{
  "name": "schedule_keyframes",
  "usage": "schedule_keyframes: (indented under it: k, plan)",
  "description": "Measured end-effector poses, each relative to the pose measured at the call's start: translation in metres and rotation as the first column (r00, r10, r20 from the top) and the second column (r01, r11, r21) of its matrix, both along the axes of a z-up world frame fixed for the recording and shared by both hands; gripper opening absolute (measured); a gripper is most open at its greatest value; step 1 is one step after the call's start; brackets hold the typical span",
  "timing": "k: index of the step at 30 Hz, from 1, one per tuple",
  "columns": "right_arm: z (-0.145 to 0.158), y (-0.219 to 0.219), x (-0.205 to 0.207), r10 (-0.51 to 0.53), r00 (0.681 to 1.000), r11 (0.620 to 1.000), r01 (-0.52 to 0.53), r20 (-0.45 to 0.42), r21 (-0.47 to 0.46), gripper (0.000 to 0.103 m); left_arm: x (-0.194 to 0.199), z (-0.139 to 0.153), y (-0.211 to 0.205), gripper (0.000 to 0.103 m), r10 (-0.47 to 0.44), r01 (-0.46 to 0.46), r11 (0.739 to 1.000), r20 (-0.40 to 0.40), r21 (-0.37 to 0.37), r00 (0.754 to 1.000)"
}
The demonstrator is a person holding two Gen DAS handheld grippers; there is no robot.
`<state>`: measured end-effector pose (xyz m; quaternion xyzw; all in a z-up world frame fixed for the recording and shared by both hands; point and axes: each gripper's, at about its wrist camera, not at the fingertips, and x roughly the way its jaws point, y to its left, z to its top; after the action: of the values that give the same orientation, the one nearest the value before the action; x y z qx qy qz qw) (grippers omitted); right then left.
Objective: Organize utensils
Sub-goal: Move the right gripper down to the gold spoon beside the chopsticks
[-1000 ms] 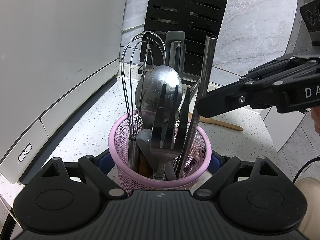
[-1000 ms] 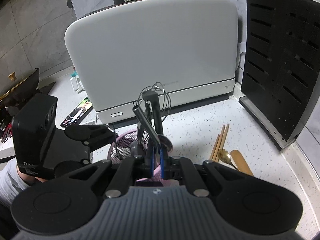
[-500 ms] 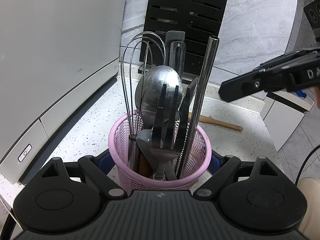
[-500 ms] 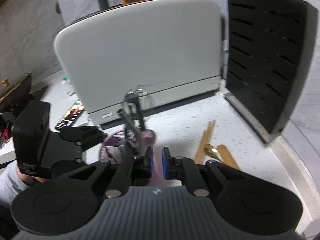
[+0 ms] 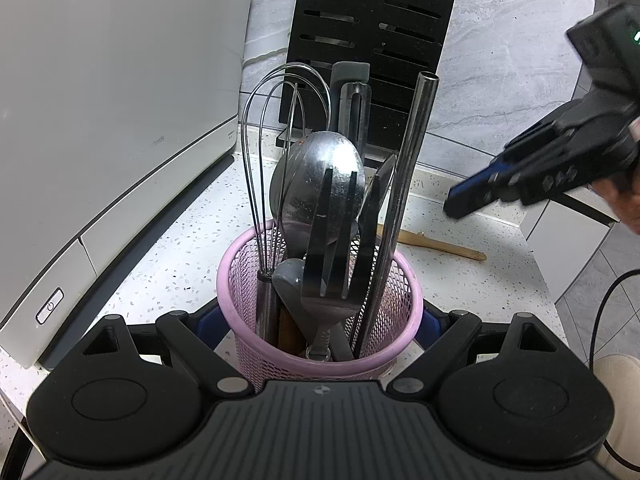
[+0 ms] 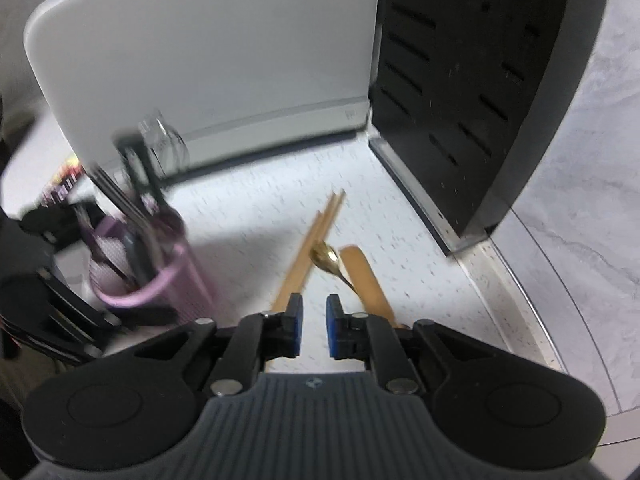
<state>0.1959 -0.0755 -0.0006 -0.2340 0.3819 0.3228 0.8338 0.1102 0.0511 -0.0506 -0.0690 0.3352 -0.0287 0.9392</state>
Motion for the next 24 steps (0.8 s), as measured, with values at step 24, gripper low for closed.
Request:
schedule_keyframes:
  k: [24]
  plan:
    - [-0.062, 0.028, 0.035, -0.104, 0.98, 0.994, 0.109, -0.167, 0.022, 0.02, 0.0, 0.0, 0.0, 0.103, 0.0, 0.0, 1.0, 0.0, 0.0, 1.0]
